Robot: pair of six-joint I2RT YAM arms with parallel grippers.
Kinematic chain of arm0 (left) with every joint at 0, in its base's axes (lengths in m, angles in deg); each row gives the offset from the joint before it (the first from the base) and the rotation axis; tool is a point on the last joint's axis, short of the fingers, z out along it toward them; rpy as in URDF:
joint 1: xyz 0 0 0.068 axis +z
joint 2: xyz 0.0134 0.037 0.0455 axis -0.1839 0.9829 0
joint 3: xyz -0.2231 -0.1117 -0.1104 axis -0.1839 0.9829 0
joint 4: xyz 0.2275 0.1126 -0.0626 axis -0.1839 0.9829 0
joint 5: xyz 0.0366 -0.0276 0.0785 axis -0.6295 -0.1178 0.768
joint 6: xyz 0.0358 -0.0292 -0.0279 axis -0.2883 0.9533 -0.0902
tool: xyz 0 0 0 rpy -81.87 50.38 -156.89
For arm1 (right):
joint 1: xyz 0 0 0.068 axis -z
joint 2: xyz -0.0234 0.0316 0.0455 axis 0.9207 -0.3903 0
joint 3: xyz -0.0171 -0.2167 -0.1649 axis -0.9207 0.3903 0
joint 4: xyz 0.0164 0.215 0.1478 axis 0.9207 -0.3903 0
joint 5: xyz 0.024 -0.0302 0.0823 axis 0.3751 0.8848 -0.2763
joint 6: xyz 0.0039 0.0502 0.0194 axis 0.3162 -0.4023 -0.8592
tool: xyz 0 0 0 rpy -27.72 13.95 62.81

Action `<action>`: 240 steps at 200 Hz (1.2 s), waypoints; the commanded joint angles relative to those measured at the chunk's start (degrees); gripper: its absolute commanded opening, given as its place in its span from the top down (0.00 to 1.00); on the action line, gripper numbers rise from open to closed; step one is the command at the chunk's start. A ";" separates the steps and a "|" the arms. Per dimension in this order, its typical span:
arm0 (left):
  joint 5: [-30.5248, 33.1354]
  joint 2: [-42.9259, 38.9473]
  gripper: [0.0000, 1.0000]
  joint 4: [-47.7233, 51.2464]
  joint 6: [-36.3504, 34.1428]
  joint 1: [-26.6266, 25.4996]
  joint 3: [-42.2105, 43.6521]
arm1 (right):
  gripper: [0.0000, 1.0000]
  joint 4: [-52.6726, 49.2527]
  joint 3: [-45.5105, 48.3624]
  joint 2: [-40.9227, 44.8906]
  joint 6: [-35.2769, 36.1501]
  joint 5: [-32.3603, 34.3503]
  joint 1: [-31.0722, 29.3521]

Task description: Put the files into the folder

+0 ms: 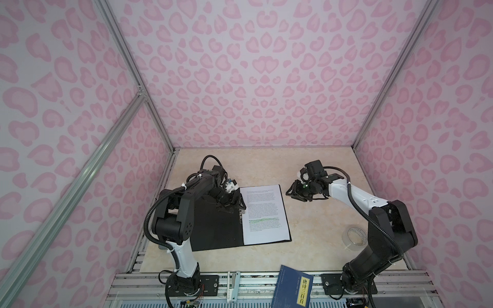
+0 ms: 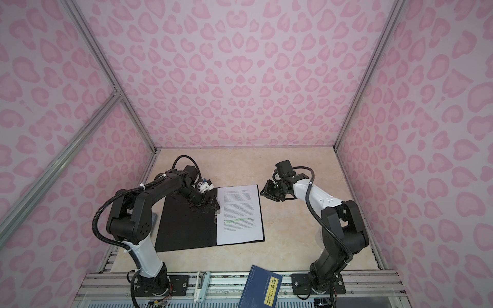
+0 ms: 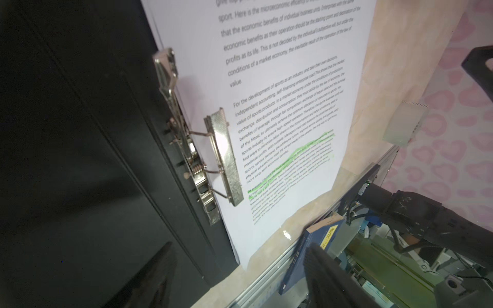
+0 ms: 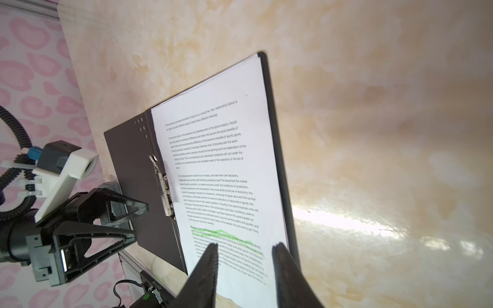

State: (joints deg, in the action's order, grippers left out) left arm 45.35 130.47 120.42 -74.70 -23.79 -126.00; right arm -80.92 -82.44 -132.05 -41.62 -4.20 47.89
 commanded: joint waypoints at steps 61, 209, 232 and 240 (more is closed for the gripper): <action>-0.43 10.10 0.23 -4.08 -4.42 0.58 -11.13 | 0.65 0.00 0.82 11.12 2.45 2.79 -4.95; -9.06 14.87 0.25 -3.86 -5.32 0.21 -14.14 | 0.66 2.69 6.52 15.70 -0.60 3.99 -6.26; -10.25 13.89 0.25 -4.13 -5.15 0.19 -13.67 | 0.66 2.79 6.33 15.74 -0.54 4.16 -6.26; -10.36 13.45 0.25 -4.15 -4.99 0.19 -13.67 | 0.66 2.87 6.40 15.74 -0.41 4.07 -6.26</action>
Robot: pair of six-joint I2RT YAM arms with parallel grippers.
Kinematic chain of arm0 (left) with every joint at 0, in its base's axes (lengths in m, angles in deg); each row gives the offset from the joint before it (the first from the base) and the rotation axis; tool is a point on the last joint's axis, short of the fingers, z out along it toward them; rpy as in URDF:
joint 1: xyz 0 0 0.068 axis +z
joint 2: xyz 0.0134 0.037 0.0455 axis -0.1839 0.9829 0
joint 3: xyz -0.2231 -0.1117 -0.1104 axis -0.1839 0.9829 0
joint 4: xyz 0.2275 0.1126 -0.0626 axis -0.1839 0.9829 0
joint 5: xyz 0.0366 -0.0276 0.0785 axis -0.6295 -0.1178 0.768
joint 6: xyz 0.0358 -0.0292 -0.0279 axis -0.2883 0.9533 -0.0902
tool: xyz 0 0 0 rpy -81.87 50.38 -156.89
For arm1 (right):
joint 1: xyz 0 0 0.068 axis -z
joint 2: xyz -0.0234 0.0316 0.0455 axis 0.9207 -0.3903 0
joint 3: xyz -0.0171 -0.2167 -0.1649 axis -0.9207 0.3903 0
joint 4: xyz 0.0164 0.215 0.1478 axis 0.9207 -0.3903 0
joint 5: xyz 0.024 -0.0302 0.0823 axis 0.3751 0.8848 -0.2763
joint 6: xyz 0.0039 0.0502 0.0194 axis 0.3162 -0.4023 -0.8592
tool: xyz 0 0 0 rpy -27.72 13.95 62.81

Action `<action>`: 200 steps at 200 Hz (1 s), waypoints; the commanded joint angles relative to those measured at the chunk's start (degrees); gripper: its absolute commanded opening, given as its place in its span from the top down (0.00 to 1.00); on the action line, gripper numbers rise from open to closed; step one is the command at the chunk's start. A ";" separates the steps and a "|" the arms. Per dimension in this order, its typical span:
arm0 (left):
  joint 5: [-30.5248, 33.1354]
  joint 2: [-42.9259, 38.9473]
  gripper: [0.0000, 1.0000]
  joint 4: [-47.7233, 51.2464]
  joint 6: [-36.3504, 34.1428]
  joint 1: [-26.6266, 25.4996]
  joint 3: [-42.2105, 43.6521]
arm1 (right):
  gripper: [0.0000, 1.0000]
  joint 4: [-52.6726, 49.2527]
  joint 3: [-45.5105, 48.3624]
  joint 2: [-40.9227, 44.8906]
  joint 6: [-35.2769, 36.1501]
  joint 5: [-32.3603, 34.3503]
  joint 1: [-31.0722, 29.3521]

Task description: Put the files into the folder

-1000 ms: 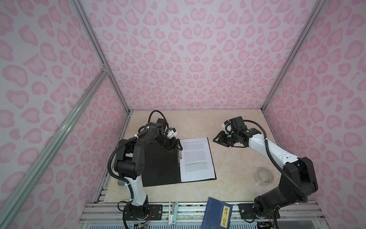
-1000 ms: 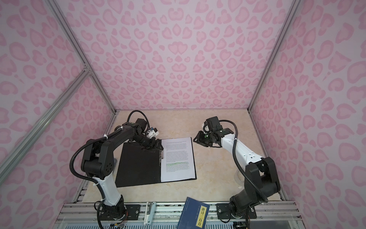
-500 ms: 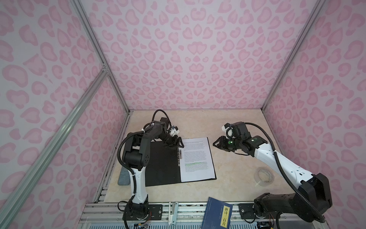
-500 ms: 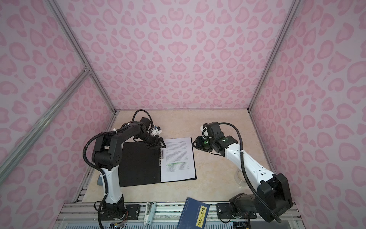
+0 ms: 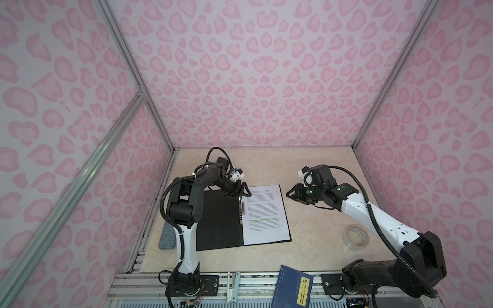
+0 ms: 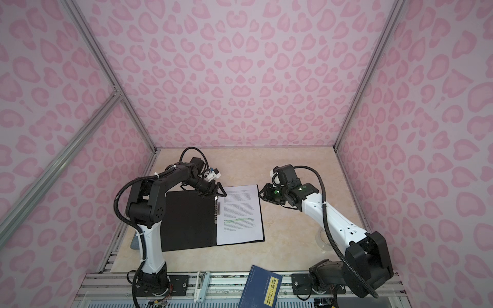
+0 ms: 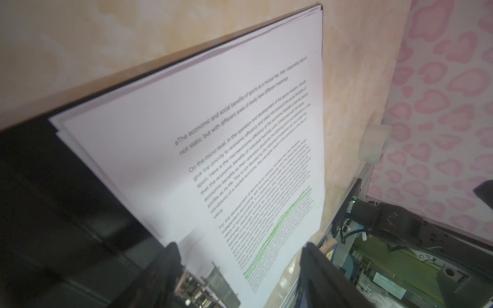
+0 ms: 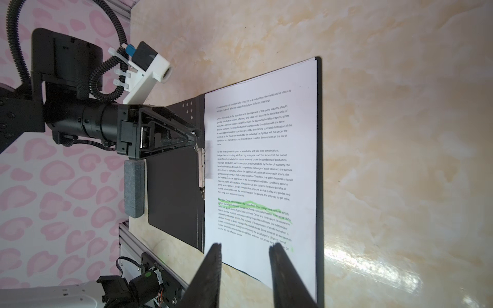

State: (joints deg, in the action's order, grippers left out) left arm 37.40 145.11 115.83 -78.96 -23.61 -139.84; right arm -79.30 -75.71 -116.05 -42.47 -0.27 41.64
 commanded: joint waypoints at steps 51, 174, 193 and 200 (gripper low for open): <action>-6.55 -6.08 0.25 2.70 -3.13 -0.85 3.11 | 0.66 0.92 -0.59 -0.46 0.62 0.46 0.03; 3.35 -21.35 0.25 6.96 -6.13 -1.06 4.37 | 0.65 -3.04 -3.74 -0.42 1.47 4.23 -1.28; 9.37 -24.34 0.23 6.67 -6.01 -0.37 2.96 | 0.64 -5.73 -6.52 -1.38 2.91 7.54 -3.37; 11.68 -25.40 0.22 6.45 -5.69 0.02 2.60 | 0.64 -7.11 -8.00 -2.10 3.61 8.91 -4.31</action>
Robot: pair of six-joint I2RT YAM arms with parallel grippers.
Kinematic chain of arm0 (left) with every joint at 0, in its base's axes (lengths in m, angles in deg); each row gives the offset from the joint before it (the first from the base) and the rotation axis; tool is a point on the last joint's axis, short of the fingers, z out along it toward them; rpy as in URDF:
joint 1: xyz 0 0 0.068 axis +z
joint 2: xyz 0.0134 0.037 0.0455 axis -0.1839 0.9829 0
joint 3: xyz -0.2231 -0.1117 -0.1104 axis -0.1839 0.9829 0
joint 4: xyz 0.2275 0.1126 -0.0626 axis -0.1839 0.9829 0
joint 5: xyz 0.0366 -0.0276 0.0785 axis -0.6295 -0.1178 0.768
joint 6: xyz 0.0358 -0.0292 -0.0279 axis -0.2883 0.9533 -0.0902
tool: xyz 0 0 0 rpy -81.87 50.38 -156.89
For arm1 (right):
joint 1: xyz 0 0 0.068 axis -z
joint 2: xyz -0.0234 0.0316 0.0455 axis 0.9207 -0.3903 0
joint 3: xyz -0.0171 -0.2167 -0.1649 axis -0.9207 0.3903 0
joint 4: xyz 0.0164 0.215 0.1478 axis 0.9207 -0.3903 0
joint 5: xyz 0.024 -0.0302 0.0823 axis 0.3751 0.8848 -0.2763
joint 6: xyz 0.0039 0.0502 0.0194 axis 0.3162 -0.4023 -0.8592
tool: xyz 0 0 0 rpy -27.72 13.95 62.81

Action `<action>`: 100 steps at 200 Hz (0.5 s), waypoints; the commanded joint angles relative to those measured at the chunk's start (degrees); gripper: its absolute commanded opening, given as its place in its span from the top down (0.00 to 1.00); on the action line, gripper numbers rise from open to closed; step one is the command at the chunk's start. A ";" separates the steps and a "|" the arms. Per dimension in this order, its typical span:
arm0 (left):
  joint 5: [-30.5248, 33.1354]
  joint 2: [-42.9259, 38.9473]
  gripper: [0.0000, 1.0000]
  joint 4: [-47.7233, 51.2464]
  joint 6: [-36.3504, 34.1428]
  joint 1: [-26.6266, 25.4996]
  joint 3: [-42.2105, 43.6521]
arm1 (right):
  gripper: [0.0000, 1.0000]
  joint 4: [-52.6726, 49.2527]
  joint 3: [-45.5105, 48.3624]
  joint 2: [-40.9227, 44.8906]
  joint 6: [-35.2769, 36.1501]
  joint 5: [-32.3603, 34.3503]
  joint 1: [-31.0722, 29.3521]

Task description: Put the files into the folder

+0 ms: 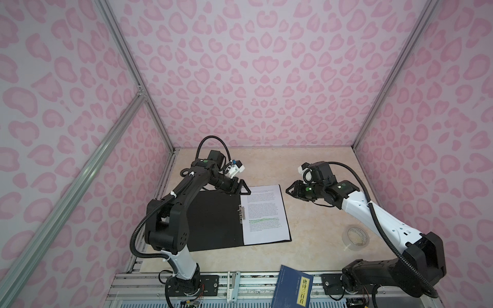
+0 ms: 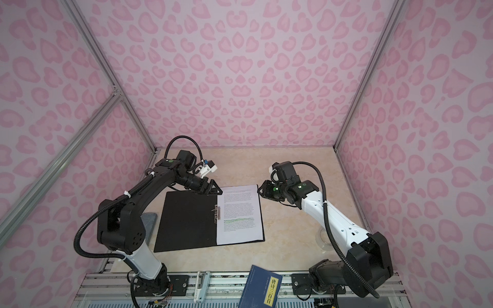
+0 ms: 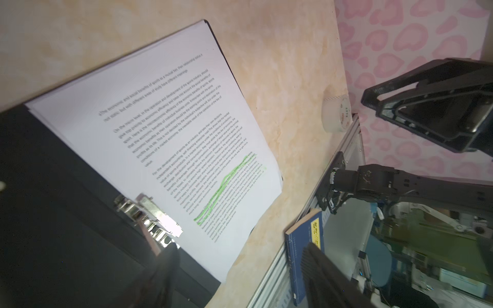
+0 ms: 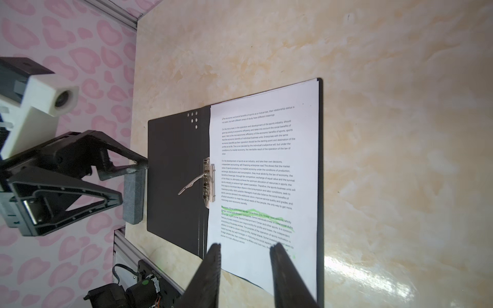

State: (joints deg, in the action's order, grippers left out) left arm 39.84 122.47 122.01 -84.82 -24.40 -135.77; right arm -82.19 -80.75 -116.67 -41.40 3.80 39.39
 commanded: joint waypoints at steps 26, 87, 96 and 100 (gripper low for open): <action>14.03 -5.88 0.18 0.48 0.33 3.14 -2.10 | 0.64 -8.03 -8.22 -4.55 4.31 9.11 -5.43; 16.29 -12.51 0.12 -0.97 1.99 10.06 2.69 | 0.63 -16.54 -23.75 -14.22 7.97 18.13 -13.55; 16.69 -13.78 0.11 -1.44 1.81 10.35 3.55 | 0.63 -17.45 -25.82 -15.33 8.36 20.13 -14.77; 16.96 -14.38 0.11 -1.58 1.77 10.42 3.87 | 0.63 -17.95 -26.79 -15.80 8.47 21.12 -15.35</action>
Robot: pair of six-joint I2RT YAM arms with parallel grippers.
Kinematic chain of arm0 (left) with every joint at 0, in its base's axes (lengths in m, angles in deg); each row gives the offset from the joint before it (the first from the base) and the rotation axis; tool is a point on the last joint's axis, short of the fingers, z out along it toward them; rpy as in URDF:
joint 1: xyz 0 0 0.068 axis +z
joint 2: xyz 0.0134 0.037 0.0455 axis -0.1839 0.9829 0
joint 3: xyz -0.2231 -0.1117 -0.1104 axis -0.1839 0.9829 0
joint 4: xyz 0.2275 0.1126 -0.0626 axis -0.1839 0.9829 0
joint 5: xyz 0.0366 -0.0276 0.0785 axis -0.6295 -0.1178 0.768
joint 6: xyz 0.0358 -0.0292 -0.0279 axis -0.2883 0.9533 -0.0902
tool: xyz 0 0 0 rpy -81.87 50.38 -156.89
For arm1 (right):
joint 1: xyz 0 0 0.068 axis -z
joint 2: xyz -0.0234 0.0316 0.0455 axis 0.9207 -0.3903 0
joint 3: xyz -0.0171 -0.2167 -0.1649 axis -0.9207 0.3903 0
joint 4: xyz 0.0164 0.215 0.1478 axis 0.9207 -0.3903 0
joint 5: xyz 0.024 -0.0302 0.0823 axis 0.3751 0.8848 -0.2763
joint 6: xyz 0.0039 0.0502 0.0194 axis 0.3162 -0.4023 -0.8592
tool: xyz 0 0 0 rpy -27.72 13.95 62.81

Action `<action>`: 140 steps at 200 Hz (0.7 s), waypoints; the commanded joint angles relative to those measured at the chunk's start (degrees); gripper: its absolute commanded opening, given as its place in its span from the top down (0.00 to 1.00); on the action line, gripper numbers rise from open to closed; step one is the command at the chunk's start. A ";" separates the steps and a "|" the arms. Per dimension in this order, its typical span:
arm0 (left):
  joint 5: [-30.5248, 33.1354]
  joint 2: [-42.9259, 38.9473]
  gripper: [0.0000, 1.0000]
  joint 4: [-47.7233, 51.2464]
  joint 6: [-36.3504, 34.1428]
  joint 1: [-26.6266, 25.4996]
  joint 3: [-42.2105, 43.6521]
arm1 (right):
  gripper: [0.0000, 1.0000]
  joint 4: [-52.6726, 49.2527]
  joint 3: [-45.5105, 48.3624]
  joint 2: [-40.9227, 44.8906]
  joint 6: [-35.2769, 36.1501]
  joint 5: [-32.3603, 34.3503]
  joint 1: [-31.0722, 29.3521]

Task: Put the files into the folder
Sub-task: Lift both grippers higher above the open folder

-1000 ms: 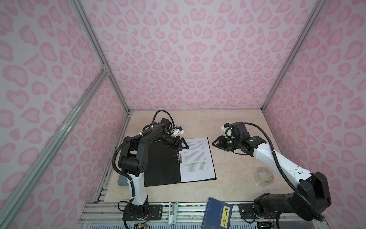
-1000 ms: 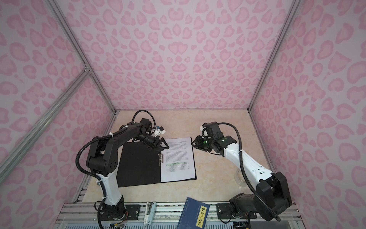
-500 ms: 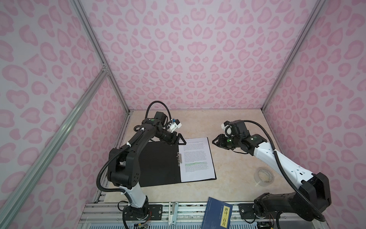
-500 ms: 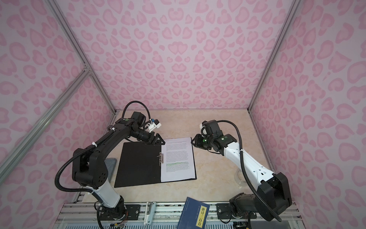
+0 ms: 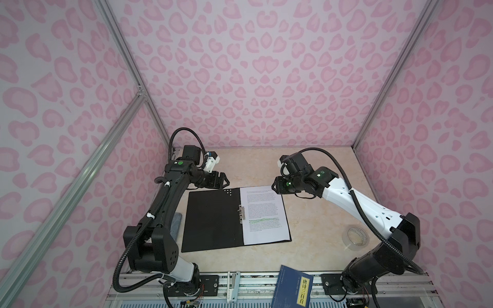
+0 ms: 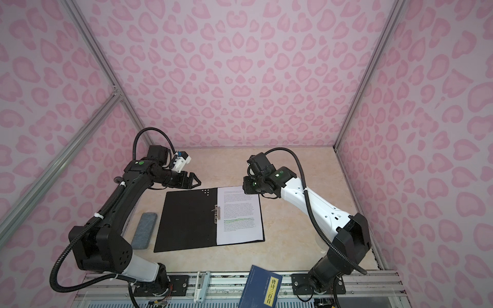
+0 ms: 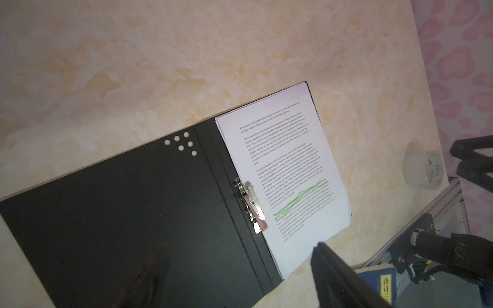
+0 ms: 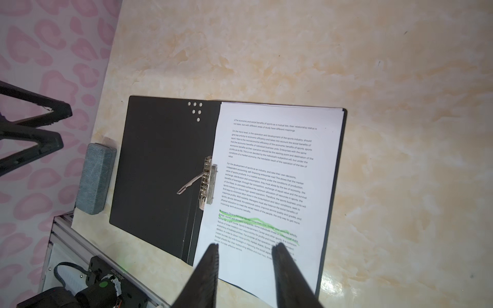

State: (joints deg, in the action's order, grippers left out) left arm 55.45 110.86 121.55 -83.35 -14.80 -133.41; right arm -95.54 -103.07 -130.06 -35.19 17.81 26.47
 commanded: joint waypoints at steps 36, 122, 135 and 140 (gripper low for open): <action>3.62 -6.98 0.11 -1.71 -0.41 1.22 3.14 | 0.63 -7.95 -12.25 -6.19 4.31 13.78 -5.75; 3.52 -11.46 0.11 -4.34 -0.15 1.57 8.42 | 0.01 -11.42 -20.46 -9.92 9.55 31.23 -11.24; 3.35 -11.69 0.12 -4.73 0.16 1.57 8.51 | 0.01 -11.11 -19.83 -9.46 7.93 39.08 -12.20; 3.27 -11.75 0.12 -5.03 0.31 1.62 8.61 | 0.01 -11.70 -19.47 -9.19 6.23 41.37 -12.21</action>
State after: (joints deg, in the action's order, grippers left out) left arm 59.19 99.74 118.67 -83.42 -13.27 -125.06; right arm -105.07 -123.03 -139.57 -26.91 44.47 15.17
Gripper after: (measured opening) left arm 0.887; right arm 0.987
